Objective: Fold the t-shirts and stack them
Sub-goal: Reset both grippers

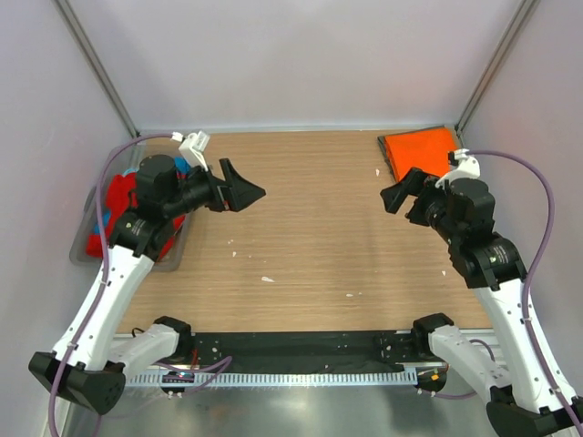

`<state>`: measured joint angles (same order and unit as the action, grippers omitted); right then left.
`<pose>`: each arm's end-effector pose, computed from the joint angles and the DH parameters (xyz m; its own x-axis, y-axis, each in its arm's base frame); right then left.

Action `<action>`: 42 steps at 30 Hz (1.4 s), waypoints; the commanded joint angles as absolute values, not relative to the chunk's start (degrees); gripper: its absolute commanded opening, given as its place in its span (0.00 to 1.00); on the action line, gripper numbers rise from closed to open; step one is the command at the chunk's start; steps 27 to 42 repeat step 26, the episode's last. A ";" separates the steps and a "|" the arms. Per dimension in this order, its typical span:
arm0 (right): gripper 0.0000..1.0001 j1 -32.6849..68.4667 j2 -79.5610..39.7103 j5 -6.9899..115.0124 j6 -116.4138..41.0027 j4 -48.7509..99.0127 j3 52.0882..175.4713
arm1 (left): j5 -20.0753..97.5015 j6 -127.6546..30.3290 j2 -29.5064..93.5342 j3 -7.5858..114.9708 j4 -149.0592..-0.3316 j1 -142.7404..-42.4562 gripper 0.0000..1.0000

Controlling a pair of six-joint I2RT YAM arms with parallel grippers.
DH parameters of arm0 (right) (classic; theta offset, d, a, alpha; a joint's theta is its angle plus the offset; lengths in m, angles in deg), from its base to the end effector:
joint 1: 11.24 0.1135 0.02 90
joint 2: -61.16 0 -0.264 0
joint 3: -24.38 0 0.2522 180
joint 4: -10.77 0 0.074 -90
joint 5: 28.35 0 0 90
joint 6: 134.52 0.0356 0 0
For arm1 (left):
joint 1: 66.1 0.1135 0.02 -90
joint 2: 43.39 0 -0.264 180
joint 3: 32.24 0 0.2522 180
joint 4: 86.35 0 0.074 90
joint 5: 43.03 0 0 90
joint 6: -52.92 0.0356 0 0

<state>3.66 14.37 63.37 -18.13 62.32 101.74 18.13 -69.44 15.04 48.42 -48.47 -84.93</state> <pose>0.1536 0.0398 0.3949 -0.4121 0.3501 -0.8412 -0.0522 0.9127 0.4054 0.1994 -0.0861 0.4055 -0.6023 -0.2900 -0.7437 0.4735 0.6203 -0.6253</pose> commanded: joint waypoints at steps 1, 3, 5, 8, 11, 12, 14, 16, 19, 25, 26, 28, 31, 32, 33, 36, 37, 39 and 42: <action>1.00 3.44 17.11 64.82 -13.85 62.95 99.50 | 19.55 -68.73 12.42 48.06 -49.48 -84.64 1.00; 1.00 3.53 18.52 64.64 -13.58 62.24 98.88 | 19.81 -68.29 11.11 47.79 -48.95 -84.64 1.00; 1.00 3.53 20.11 65.34 -12.97 61.45 98.61 | 20.17 -67.41 10.23 47.27 -48.77 -84.64 1.00; 1.00 3.53 21.25 65.34 -12.53 60.57 98.96 | 21.66 -66.35 8.82 46.04 -48.77 -84.64 1.00; 1.00 3.53 21.95 65.96 -12.26 60.39 99.40 | 21.93 -66.09 8.11 45.33 -48.77 -84.64 1.00; 1.00 3.62 21.96 66.13 -12.18 60.57 99.49 | 22.01 -66.09 7.94 45.24 -48.77 -84.64 1.00; 1.00 3.53 22.04 66.22 -12.35 60.48 99.67 | 21.93 -65.83 7.85 45.07 -48.60 -84.64 1.00; 1.00 3.53 22.22 66.66 -12.35 60.83 99.76 | 21.93 -65.65 7.67 45.07 -48.51 -84.64 1.00; 1.00 3.53 22.66 67.01 -12.62 61.10 99.93 | 21.93 -65.38 7.41 45.16 -48.33 -84.64 1.00; 1.00 3.53 22.92 67.54 -12.70 61.19 100.55 | 22.28 -64.68 7.14 45.24 -48.42 -84.64 1.00; 1.00 3.62 22.92 67.28 -12.79 60.92 100.46 | 22.19 -64.77 7.14 45.33 -48.42 -84.64 1.00; 1.00 3.62 22.92 67.28 -12.79 60.92 100.46 | 22.19 -64.77 7.14 45.33 -48.42 -84.64 1.00; 1.00 3.62 22.92 67.28 -12.79 60.92 100.46 | 22.19 -64.77 7.14 45.33 -48.42 -84.64 1.00; 1.00 3.62 22.92 67.28 -12.79 60.92 100.46 | 22.19 -64.77 7.14 45.33 -48.42 -84.64 1.00; 1.00 3.62 22.92 67.28 -12.79 60.92 100.46 | 22.19 -64.77 7.14 45.33 -48.42 -84.64 1.00; 1.00 3.62 22.92 67.28 -12.79 60.92 100.46 | 22.19 -64.77 7.14 45.33 -48.42 -84.64 1.00; 1.00 3.62 22.92 67.28 -12.79 60.92 100.46 | 22.19 -64.77 7.14 45.33 -48.42 -84.64 1.00; 1.00 3.62 22.92 67.28 -12.79 60.92 100.46 | 22.19 -64.77 7.14 45.33 -48.42 -84.64 1.00; 1.00 3.62 22.92 67.28 -12.79 60.92 100.46 | 22.19 -64.77 7.14 45.33 -48.42 -84.64 1.00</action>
